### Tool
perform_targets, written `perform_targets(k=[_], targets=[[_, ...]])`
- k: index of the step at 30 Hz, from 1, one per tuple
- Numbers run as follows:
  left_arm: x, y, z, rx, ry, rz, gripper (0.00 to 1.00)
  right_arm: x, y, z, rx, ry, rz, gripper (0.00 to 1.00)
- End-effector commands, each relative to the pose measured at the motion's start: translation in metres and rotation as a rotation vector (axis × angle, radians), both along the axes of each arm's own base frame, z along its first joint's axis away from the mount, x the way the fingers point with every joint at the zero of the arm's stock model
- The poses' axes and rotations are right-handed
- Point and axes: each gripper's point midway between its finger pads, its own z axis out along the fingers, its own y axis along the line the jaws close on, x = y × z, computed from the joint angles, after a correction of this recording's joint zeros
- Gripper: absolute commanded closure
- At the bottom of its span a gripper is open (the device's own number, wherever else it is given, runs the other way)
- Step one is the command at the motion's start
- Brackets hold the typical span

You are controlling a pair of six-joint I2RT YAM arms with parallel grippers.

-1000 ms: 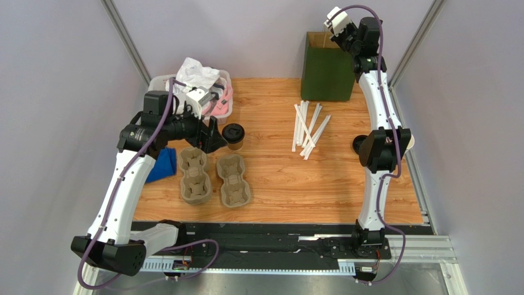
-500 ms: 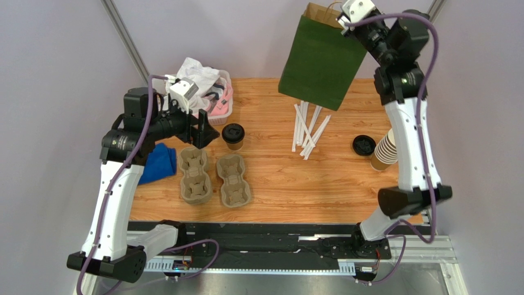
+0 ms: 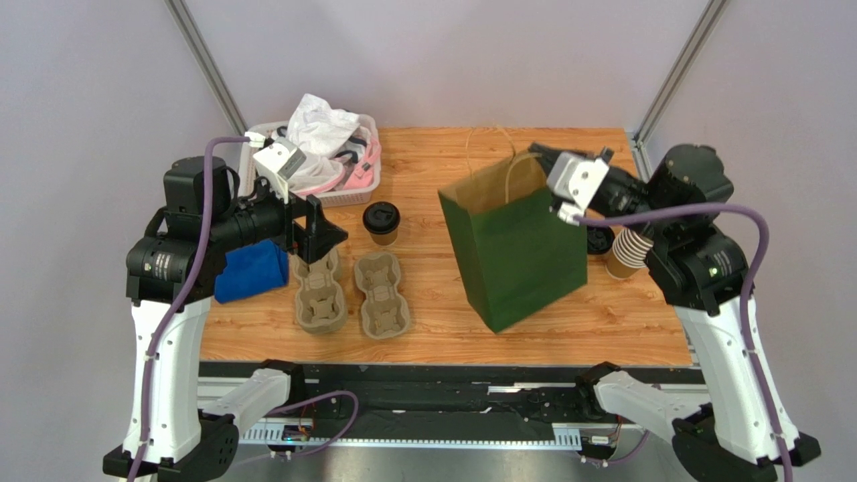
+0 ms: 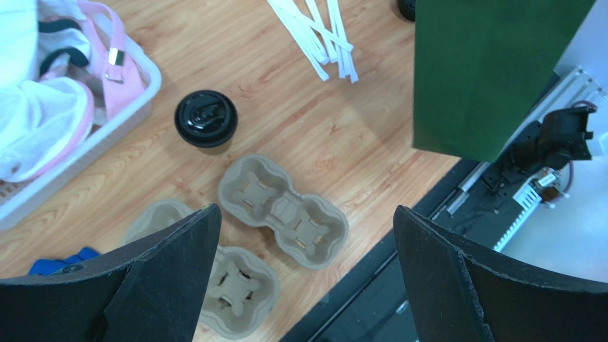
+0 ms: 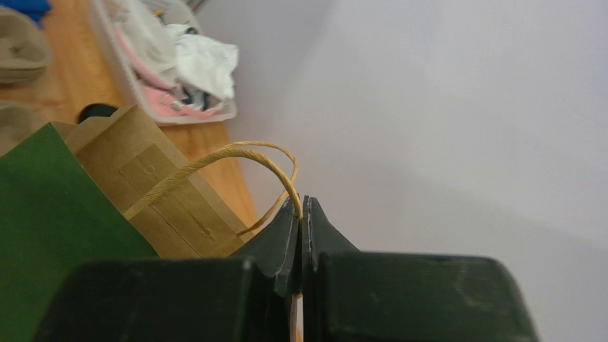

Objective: Pack the takeout coffee

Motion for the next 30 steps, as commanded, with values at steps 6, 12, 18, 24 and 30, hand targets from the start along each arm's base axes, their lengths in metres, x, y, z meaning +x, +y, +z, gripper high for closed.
perform_targets(k=[6, 12, 18, 24, 30], targets=[[-0.003, -0.032, -0.016, -0.158, 0.128, -0.154, 0.04, -0.095, 0.005, -0.069, -0.150, 0.064, 0.259, 1.00], [-0.005, -0.034, -0.021, -0.131, 0.147, -0.210, 0.12, -0.111, 0.024, -0.082, -0.181, 0.045, 0.418, 1.00], [-0.022, -0.028, -0.029, -0.119, 0.183, -0.181, 0.12, -0.123, 0.038, -0.106, -0.163, 0.083, 0.520, 1.00], [-0.031, -0.024, -0.061, -0.083, 0.242, -0.181, 0.10, -0.144, 0.039, -0.151, -0.220, -0.039, 0.586, 0.99], [-0.020, -0.032, -0.081, -0.106, 0.279, -0.229, 0.10, -0.151, 0.016, -0.196, -0.328, -0.019, 0.509, 0.86]])
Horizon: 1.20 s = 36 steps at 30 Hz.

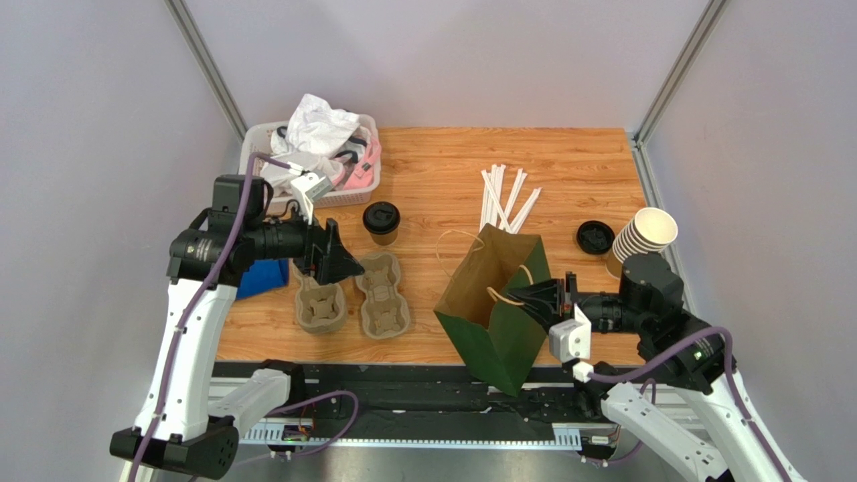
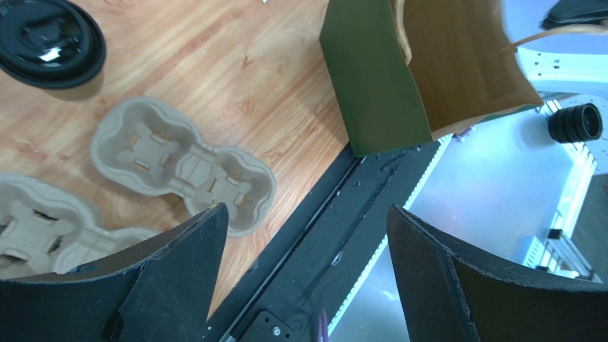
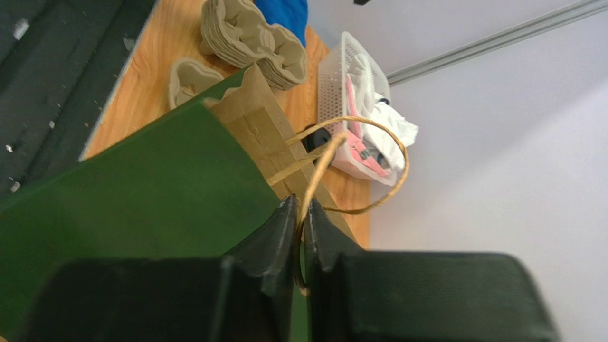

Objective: Pack the takeout coffee

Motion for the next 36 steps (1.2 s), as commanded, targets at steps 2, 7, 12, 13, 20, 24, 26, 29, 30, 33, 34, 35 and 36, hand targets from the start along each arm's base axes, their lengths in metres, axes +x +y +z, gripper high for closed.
perform_targets(k=[2, 7, 12, 13, 20, 24, 26, 29, 30, 33, 34, 35, 36], targets=[[0.017, -0.009, -0.014, -0.043, -0.014, -0.048, 0.10, -0.015, -0.024, 0.010, -0.053, -0.080, -0.043, 0.60], [0.026, -0.015, -0.027, -0.078, 0.000, -0.055, 0.11, -0.024, -0.050, 0.007, -0.154, -0.001, -0.136, 0.11], [0.031, -0.016, -0.024, -0.086, -0.016, -0.055, 0.11, -0.039, -0.076, 0.007, -0.213, 0.050, -0.207, 0.02], [0.030, -0.016, -0.022, -0.089, -0.021, -0.055, 0.11, -0.044, -0.079, 0.008, -0.216, 0.059, -0.210, 0.02], [0.025, -0.015, -0.019, -0.088, -0.035, -0.049, 0.11, -0.085, -0.100, 0.040, -0.097, 0.119, -0.248, 0.00], [0.026, -0.015, -0.021, -0.089, -0.022, -0.048, 0.11, -0.094, -0.100, 0.074, 0.018, 0.125, -0.287, 0.00], [0.028, -0.016, -0.021, -0.090, -0.019, -0.045, 0.12, -0.094, -0.100, 0.097, 0.109, 0.197, -0.351, 0.00], [0.032, -0.016, -0.018, -0.094, -0.026, -0.042, 0.12, -0.081, -0.092, 0.141, 0.280, 0.308, -0.409, 0.00], [0.033, -0.016, -0.018, -0.093, -0.025, -0.037, 0.12, -0.069, -0.089, 0.158, 0.328, 0.309, -0.426, 0.00], [0.037, -0.016, -0.015, -0.090, -0.027, -0.028, 0.12, -0.032, -0.096, 0.188, 0.471, 0.382, -0.589, 0.01], [0.038, -0.016, -0.015, -0.090, -0.026, -0.026, 0.12, 0.003, -0.092, 0.184, 0.446, 0.440, -0.689, 0.03], [0.039, -0.015, -0.016, -0.085, -0.026, -0.019, 0.12, 0.023, -0.098, 0.180, 0.447, 0.477, -0.790, 0.10], [0.040, -0.015, -0.015, -0.086, -0.026, -0.015, 0.12, 0.044, -0.118, 0.174, 0.432, 0.489, -0.966, 0.12]])
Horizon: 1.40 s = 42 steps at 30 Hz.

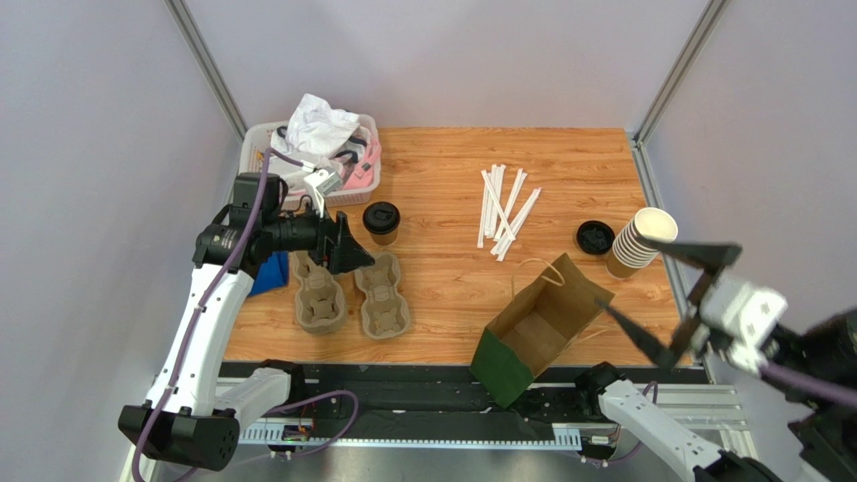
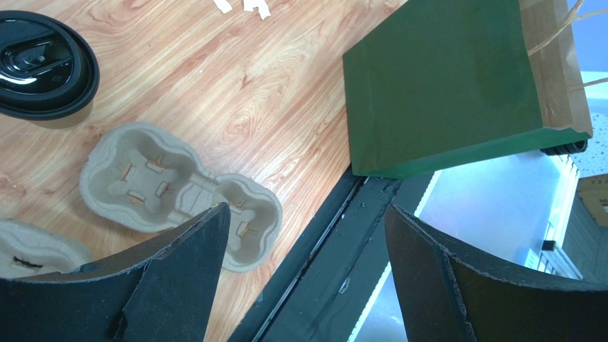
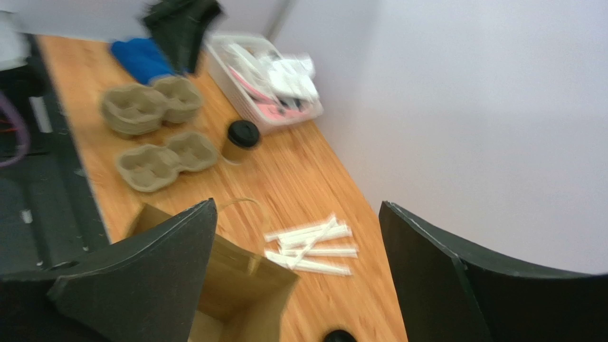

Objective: Pack the takeout coffee

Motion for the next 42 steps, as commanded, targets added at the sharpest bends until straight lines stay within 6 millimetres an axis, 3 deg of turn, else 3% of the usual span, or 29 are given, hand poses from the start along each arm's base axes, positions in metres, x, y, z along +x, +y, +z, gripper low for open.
perform_targets(k=[1, 2, 3, 6, 7, 8, 11, 13, 18, 24, 35, 37, 42], targets=[[0.008, -0.001, 0.018, -0.017, -0.051, 0.010, 0.13, 0.129, -0.014, -0.017, 0.017, 0.346, -0.486, 0.16], [0.007, -0.001, 0.019, -0.015, -0.057, 0.010, 0.13, 0.135, -0.015, -0.029, -0.039, 0.392, -0.514, 0.25], [0.008, 0.001, 0.019, -0.009, -0.059, 0.018, 0.13, 0.130, -0.013, -0.051, -0.117, 0.471, -0.494, 0.26], [0.010, 0.005, 0.012, 0.019, -0.056, 0.044, 0.12, 0.124, -0.008, -0.093, -0.229, 0.582, -0.449, 0.24], [0.010, 0.006, 0.011, 0.024, -0.051, 0.050, 0.12, 0.123, -0.008, -0.121, -0.290, 0.640, -0.445, 0.09], [0.011, 0.006, 0.007, 0.032, -0.041, 0.055, 0.11, 0.120, -0.011, -0.129, -0.302, 0.653, -0.453, 0.04], [0.011, 0.006, -0.002, 0.035, -0.012, 0.052, 0.07, 0.114, -0.016, -0.158, -0.371, 0.733, -0.466, 0.00], [0.014, 0.005, -0.004, 0.024, 0.005, 0.068, 0.01, 0.110, -0.017, -0.164, -0.382, 0.750, -0.461, 0.00], [0.023, 0.008, -0.003, 0.024, -0.028, 0.122, 0.01, 0.101, -0.016, -0.170, -0.369, 0.810, -0.426, 0.00], [0.030, 0.015, -0.001, 0.052, -0.121, 0.161, 0.01, 0.092, -0.013, -0.157, -0.282, 0.840, -0.388, 0.00], [0.033, 0.022, -0.013, 0.091, -0.141, 0.187, 0.01, 0.090, -0.039, -0.186, -0.257, 0.994, -0.452, 0.00], [0.033, 0.018, -0.011, 0.076, -0.152, 0.155, 0.01, 0.088, -0.039, -0.198, -0.282, 1.022, -0.438, 0.00], [0.032, 0.001, 0.022, -0.025, -0.214, 0.073, 0.01, 0.081, -0.040, -0.213, -0.309, 1.046, -0.419, 0.04]])
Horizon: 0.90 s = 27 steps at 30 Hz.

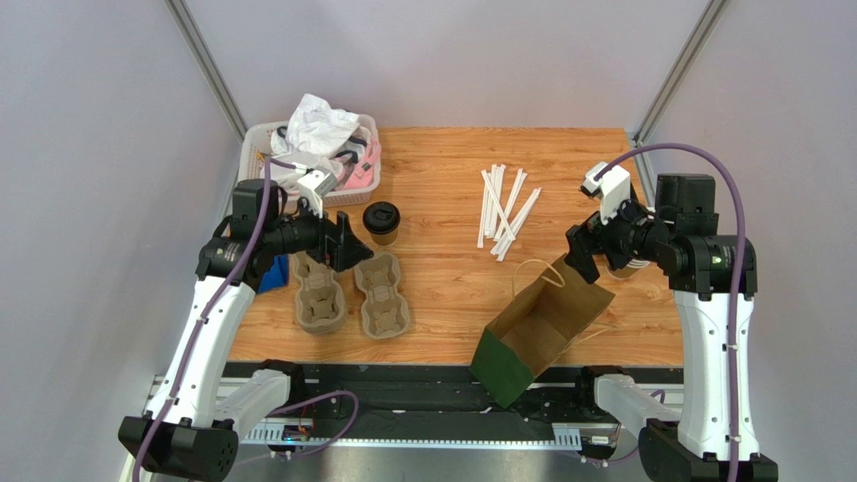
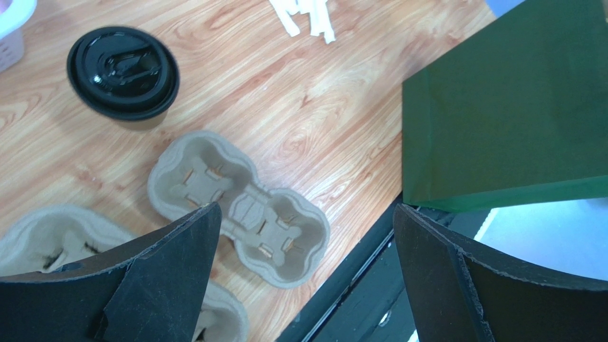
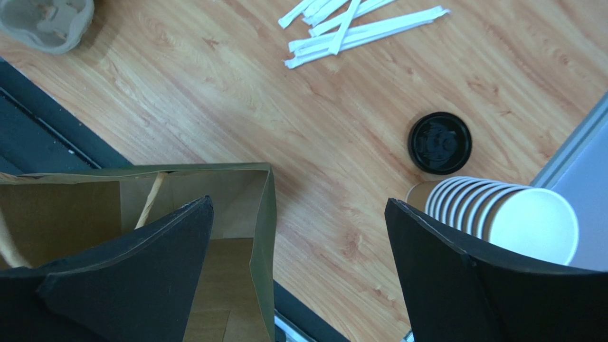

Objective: Pack the takeout coffee

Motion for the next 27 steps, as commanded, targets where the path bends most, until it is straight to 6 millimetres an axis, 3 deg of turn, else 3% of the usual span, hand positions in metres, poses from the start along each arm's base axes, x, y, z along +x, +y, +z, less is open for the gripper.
perform_targets(k=[1, 4, 8, 9, 10, 11, 12, 13, 14, 15, 16, 17, 18, 19, 20, 21, 25, 27], targets=[[0.004, -0.020, 0.043, -0.086, -0.131, -0.109, 0.01, -0.071, 0.002, -0.037, -0.004, 0.281, 0.043, 0.06], [-0.002, -0.041, 0.069, -0.106, -0.200, -0.196, 0.03, -0.075, 0.002, -0.041, 0.001, 0.293, 0.037, 0.08], [-0.023, -0.091, 0.116, -0.196, -0.270, -0.396, 0.19, -0.077, 0.003, -0.052, 0.009, 0.336, 0.030, 0.18], [-0.023, -0.099, 0.127, -0.232, -0.271, -0.422, 0.24, -0.078, 0.003, -0.056, 0.011, 0.354, 0.028, 0.24], [-0.018, -0.111, 0.126, -0.240, -0.246, -0.454, 0.33, -0.077, 0.003, -0.057, 0.013, 0.365, 0.026, 0.27], [-0.019, -0.118, 0.144, -0.251, -0.288, -0.478, 0.36, -0.077, 0.003, -0.058, 0.017, 0.378, 0.022, 0.31], [-0.031, -0.134, 0.149, -0.257, -0.301, -0.539, 0.37, -0.077, 0.004, -0.060, 0.019, 0.385, 0.022, 0.38], [-0.023, -0.148, 0.143, -0.230, -0.308, -0.559, 0.37, -0.075, 0.000, -0.060, 0.028, 0.392, -0.007, 0.41], [-0.026, -0.156, 0.159, -0.234, -0.356, -0.579, 0.36, -0.075, 0.002, -0.061, 0.036, 0.398, -0.006, 0.44], [-0.042, -0.172, 0.159, -0.231, -0.354, -0.640, 0.34, -0.075, 0.002, -0.061, 0.042, 0.402, -0.006, 0.47], [-0.032, -0.186, 0.149, -0.201, -0.351, -0.644, 0.32, -0.076, 0.003, -0.063, 0.043, 0.408, -0.006, 0.50], [-0.036, -0.195, 0.159, -0.205, -0.380, -0.665, 0.31, -0.076, 0.003, -0.064, 0.048, 0.415, -0.004, 0.52], [-0.045, -0.206, 0.156, -0.196, -0.366, -0.701, 0.31, -0.076, 0.004, -0.065, 0.053, 0.420, -0.003, 0.57], [-0.040, -0.220, 0.145, -0.167, -0.361, -0.718, 0.32, -0.076, 0.004, -0.066, 0.053, 0.428, -0.005, 0.60], [-0.040, -0.227, 0.153, -0.156, -0.422, -0.740, 0.32, -0.076, 0.005, -0.066, 0.056, 0.428, -0.003, 0.63], [-0.038, -0.238, 0.141, -0.126, -0.405, -0.755, 0.33, -0.075, 0.005, -0.066, 0.057, 0.429, -0.002, 0.68], [-0.056, -0.269, 0.145, -0.084, -0.496, -0.823, 0.34, -0.070, 0.007, -0.065, 0.071, 0.438, 0.000, 0.89], [-0.057, -0.279, 0.134, -0.039, -0.512, -0.859, 0.34, -0.069, 0.008, -0.064, 0.077, 0.440, 0.002, 1.00]])
